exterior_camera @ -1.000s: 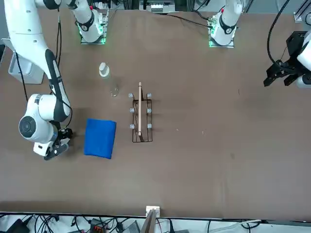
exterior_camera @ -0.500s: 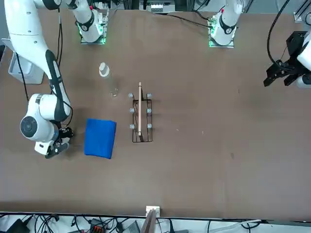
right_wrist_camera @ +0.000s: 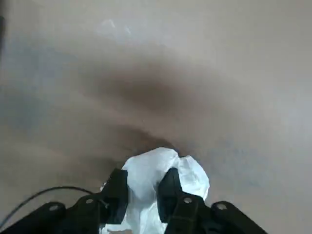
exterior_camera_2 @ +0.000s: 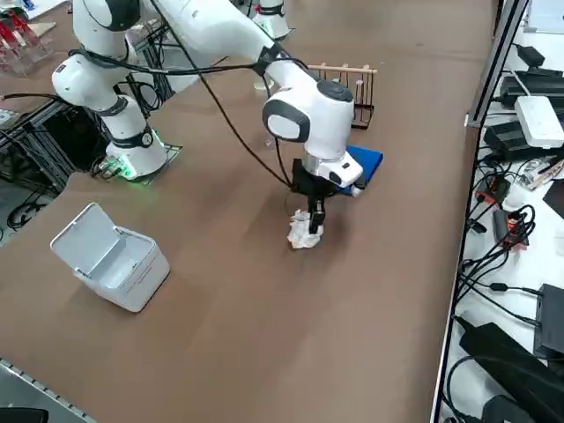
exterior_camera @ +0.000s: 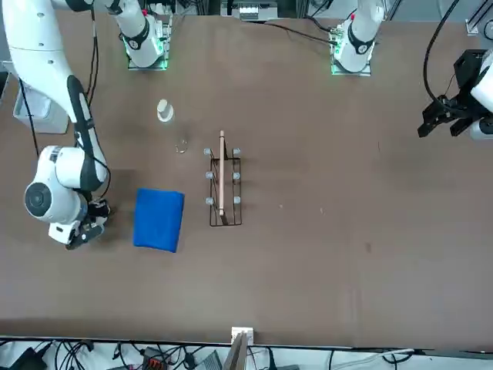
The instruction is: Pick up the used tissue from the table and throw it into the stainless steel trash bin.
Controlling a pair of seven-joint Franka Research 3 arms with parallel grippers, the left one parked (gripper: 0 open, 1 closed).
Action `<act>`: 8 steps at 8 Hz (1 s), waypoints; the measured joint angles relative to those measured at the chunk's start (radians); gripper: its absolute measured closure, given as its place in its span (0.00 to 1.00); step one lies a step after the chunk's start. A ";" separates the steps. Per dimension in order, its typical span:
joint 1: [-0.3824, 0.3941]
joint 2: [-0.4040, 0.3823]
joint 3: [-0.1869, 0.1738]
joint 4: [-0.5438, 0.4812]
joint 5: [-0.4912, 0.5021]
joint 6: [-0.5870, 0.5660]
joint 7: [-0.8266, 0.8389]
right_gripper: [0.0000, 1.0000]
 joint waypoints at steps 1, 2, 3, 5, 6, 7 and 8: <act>-0.007 -0.043 -0.005 0.000 0.000 -0.058 -0.007 0.66; -0.008 -0.093 -0.016 0.000 -0.001 -0.128 -0.012 0.66; -0.009 -0.143 -0.029 0.000 -0.017 -0.206 -0.025 0.66; -0.010 -0.227 -0.079 -0.004 -0.059 -0.370 -0.077 0.66; -0.012 -0.250 -0.123 -0.008 -0.063 -0.433 -0.130 0.67; -0.021 -0.260 -0.172 -0.013 -0.063 -0.471 -0.203 0.71; -0.048 -0.260 -0.203 -0.019 -0.064 -0.490 -0.280 0.79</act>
